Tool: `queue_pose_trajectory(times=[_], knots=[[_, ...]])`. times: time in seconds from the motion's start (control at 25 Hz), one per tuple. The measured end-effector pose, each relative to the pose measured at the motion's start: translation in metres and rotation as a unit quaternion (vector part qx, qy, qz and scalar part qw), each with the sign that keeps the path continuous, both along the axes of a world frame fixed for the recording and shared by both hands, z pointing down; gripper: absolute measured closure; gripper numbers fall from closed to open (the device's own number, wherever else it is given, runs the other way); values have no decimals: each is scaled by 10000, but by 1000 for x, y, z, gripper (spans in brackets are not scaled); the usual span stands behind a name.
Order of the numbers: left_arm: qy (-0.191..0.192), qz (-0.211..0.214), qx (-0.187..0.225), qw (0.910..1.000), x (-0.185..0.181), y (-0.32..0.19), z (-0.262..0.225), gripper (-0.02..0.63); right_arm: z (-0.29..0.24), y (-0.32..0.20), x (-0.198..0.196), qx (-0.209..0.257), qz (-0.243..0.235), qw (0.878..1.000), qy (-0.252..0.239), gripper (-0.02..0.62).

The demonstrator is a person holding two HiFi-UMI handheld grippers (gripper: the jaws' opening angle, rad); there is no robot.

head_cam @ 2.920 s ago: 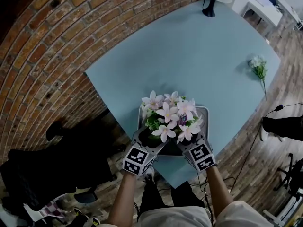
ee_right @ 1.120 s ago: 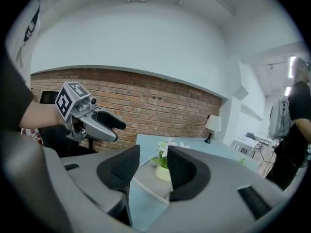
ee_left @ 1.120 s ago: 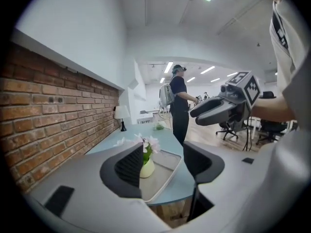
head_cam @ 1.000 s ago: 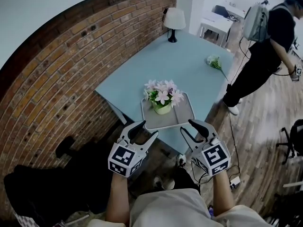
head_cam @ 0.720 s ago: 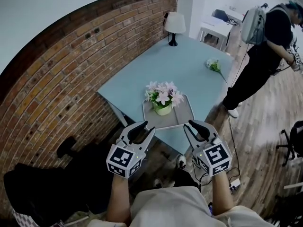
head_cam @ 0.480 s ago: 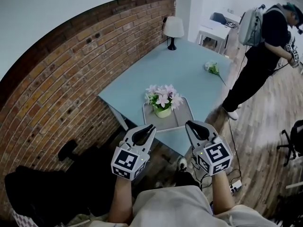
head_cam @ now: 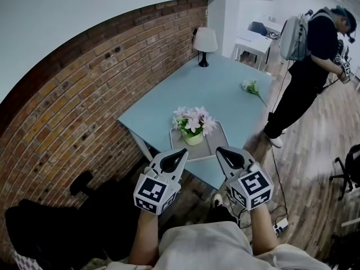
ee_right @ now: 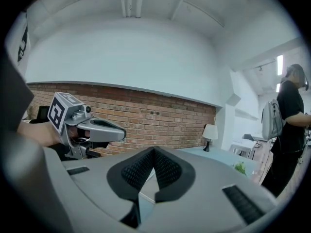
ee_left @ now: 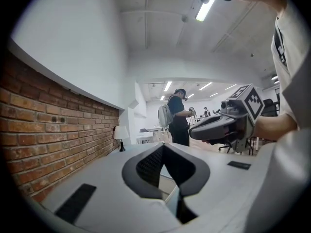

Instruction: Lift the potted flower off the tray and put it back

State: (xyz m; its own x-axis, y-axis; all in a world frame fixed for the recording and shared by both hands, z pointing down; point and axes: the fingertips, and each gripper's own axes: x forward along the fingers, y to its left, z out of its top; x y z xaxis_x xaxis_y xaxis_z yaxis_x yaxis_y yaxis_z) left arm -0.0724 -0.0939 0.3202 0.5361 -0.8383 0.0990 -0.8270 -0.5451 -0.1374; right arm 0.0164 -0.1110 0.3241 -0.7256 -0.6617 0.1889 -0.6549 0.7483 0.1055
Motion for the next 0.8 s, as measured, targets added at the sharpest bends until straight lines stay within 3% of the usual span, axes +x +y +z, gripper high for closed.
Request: queue_pose_trajectory(times=[0.8], knots=[[19, -19, -240, 9997, 7, 6, 18, 583, 15, 7, 11, -103, 89, 9999, -40, 575]])
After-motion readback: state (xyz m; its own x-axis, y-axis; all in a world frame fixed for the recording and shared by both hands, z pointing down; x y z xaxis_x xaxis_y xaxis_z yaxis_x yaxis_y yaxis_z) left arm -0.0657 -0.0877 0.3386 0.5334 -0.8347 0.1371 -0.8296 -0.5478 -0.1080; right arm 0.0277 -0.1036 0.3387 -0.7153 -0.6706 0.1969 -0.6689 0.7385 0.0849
